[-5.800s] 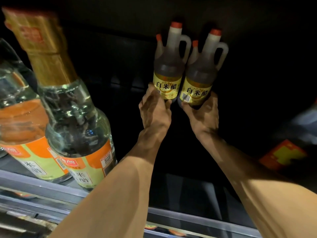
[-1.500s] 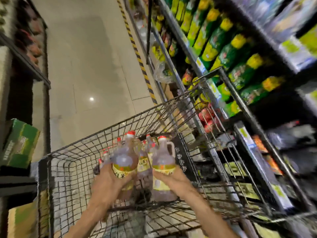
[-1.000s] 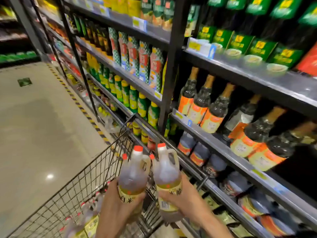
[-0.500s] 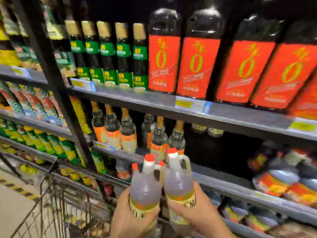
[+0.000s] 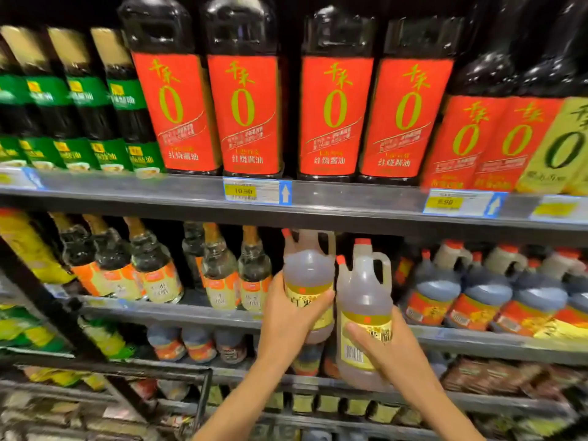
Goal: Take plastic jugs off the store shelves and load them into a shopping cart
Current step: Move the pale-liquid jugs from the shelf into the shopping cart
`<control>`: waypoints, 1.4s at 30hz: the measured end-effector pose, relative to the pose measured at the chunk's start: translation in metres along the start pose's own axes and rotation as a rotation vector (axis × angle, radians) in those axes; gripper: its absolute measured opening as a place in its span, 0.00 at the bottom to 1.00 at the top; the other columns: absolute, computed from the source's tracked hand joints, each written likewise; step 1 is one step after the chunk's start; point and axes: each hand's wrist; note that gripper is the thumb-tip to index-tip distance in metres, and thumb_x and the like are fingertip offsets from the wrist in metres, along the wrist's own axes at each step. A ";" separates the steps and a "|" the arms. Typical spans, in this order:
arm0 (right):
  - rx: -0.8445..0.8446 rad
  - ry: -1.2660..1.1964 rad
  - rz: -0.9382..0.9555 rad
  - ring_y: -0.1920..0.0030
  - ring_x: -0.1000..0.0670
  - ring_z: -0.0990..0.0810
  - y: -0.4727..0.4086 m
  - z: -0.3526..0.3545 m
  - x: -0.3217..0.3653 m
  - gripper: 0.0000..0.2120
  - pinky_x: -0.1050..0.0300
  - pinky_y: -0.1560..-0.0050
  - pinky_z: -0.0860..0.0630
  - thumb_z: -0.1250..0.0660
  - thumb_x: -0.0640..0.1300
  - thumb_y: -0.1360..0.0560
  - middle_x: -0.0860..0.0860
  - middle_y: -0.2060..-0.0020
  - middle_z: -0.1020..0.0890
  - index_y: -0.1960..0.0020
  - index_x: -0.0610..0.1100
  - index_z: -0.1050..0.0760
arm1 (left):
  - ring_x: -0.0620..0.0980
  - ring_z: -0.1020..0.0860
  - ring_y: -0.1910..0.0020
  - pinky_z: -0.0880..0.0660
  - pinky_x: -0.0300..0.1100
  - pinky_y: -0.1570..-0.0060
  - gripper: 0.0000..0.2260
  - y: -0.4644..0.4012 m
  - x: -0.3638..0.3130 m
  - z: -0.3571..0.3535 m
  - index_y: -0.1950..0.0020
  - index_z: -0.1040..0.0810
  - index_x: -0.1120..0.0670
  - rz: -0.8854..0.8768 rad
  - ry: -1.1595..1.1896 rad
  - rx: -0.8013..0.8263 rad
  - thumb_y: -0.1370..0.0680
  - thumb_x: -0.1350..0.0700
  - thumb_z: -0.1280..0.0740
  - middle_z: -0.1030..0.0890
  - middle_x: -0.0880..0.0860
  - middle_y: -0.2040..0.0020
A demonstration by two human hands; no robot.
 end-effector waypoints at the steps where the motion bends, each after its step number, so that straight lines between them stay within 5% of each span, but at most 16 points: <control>1: -0.017 -0.011 -0.002 0.51 0.64 0.16 -0.002 0.002 0.000 0.34 0.60 0.53 0.21 0.22 0.67 0.37 0.60 0.47 0.16 0.36 0.59 0.29 | 0.41 0.18 0.46 0.19 0.46 0.47 0.27 -0.011 0.001 -0.007 0.40 0.25 0.41 -0.006 -0.026 -0.018 0.34 0.39 0.19 0.17 0.43 0.45; 4: -0.043 -0.004 0.029 0.51 0.60 0.15 -0.012 0.009 -0.002 0.34 0.59 0.53 0.20 0.23 0.70 0.38 0.59 0.49 0.15 0.37 0.59 0.28 | 0.42 0.18 0.54 0.20 0.39 0.54 0.24 -0.043 -0.002 -0.025 0.47 0.26 0.45 -0.035 -0.120 -0.039 0.35 0.41 0.19 0.17 0.44 0.52; 7: -0.041 -0.022 0.045 0.49 0.58 0.15 -0.020 0.013 -0.003 0.33 0.58 0.52 0.20 0.21 0.65 0.35 0.57 0.48 0.14 0.36 0.57 0.28 | 0.51 0.17 0.50 0.19 0.47 0.52 0.36 -0.069 0.005 -0.035 0.35 0.28 0.50 -0.022 -0.160 -0.040 0.39 0.42 0.20 0.17 0.50 0.47; 13: -0.076 -0.010 0.056 0.45 0.59 0.16 -0.044 0.016 0.001 0.34 0.55 0.47 0.19 0.20 0.60 0.34 0.58 0.43 0.16 0.33 0.56 0.28 | 0.53 0.18 0.47 0.19 0.51 0.48 0.40 -0.081 0.036 -0.037 0.32 0.31 0.51 0.025 -0.147 -0.054 0.42 0.46 0.22 0.18 0.51 0.45; 17: -0.113 -0.006 0.050 0.49 0.59 0.16 -0.069 0.016 0.009 0.26 0.60 0.52 0.18 0.20 0.55 0.31 0.55 0.45 0.16 0.38 0.50 0.25 | 0.60 0.23 0.38 0.22 0.53 0.43 0.51 -0.088 0.041 -0.039 0.24 0.37 0.54 0.006 -0.242 -0.074 0.44 0.38 0.27 0.25 0.58 0.35; 19: -0.133 0.027 0.066 0.49 0.56 0.14 -0.090 0.013 0.007 0.28 0.53 0.47 0.16 0.18 0.56 0.33 0.52 0.46 0.14 0.39 0.46 0.21 | 0.61 0.24 0.37 0.22 0.55 0.42 0.53 -0.089 0.046 -0.041 0.23 0.39 0.53 0.001 -0.281 -0.080 0.44 0.34 0.30 0.27 0.59 0.33; 21: -0.182 0.069 0.088 0.45 0.52 0.15 -0.109 0.008 -0.005 0.39 0.50 0.43 0.17 0.17 0.60 0.37 0.51 0.44 0.15 0.34 0.44 0.25 | 0.59 0.24 0.37 0.23 0.53 0.41 0.52 -0.089 0.051 -0.042 0.23 0.38 0.54 -0.015 -0.265 -0.088 0.43 0.34 0.31 0.26 0.59 0.33; 25: -0.212 0.149 0.145 0.43 0.52 0.20 -0.130 -0.007 -0.026 0.47 0.67 0.48 0.23 0.18 0.56 0.39 0.51 0.42 0.20 0.28 0.41 0.35 | 0.59 0.20 0.42 0.26 0.45 0.53 0.41 -0.091 0.069 -0.046 0.34 0.28 0.67 0.009 -0.326 -0.107 0.37 0.41 0.24 0.20 0.65 0.42; 29: -0.157 0.176 0.121 0.43 0.57 0.20 -0.148 -0.013 -0.046 0.42 0.67 0.45 0.23 0.17 0.54 0.38 0.51 0.42 0.20 0.31 0.43 0.33 | 0.57 0.21 0.42 0.23 0.46 0.46 0.35 -0.090 0.078 -0.050 0.31 0.31 0.63 -0.099 -0.351 -0.149 0.33 0.55 0.20 0.21 0.61 0.41; 32: -0.119 0.389 0.101 0.36 0.47 0.24 -0.161 -0.015 -0.064 0.53 0.50 0.35 0.25 0.24 0.76 0.43 0.48 0.38 0.22 0.32 0.41 0.28 | 0.60 0.24 0.38 0.25 0.49 0.40 0.37 -0.091 0.079 -0.053 0.29 0.33 0.61 -0.143 -0.373 -0.148 0.33 0.55 0.19 0.26 0.61 0.36; 34: -0.112 0.488 0.112 0.35 0.42 0.26 -0.162 -0.015 -0.070 0.55 0.49 0.36 0.27 0.29 0.78 0.45 0.45 0.37 0.24 0.32 0.39 0.28 | 0.63 0.26 0.38 0.25 0.51 0.41 0.38 -0.095 0.081 -0.054 0.29 0.34 0.61 -0.127 -0.419 -0.148 0.32 0.54 0.19 0.28 0.61 0.35; 36: -0.124 0.436 0.136 0.37 0.44 0.24 -0.159 -0.016 -0.061 0.48 0.50 0.38 0.25 0.23 0.73 0.44 0.45 0.38 0.23 0.35 0.43 0.27 | 0.63 0.25 0.38 0.25 0.51 0.42 0.39 -0.099 0.083 -0.055 0.28 0.36 0.60 -0.116 -0.451 -0.149 0.32 0.54 0.19 0.29 0.61 0.34; 38: -0.150 0.329 0.131 0.40 0.49 0.21 -0.167 -0.018 -0.056 0.37 0.53 0.40 0.23 0.16 0.56 0.40 0.46 0.39 0.22 0.38 0.47 0.28 | 0.62 0.24 0.38 0.25 0.49 0.42 0.39 -0.106 0.082 -0.056 0.27 0.36 0.60 -0.101 -0.434 -0.142 0.32 0.57 0.20 0.28 0.61 0.33; 42: -0.202 0.296 0.070 0.34 0.46 0.22 -0.188 -0.027 -0.050 0.45 0.54 0.37 0.24 0.16 0.49 0.37 0.46 0.32 0.24 0.28 0.40 0.35 | 0.58 0.25 0.36 0.26 0.48 0.38 0.39 -0.137 0.076 -0.059 0.27 0.37 0.60 0.013 -0.445 -0.136 0.31 0.59 0.20 0.29 0.59 0.32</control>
Point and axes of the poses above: each hand's wrist, its own y-axis away from the middle knuckle, its own z-axis out of the back of the hand, x = y × z
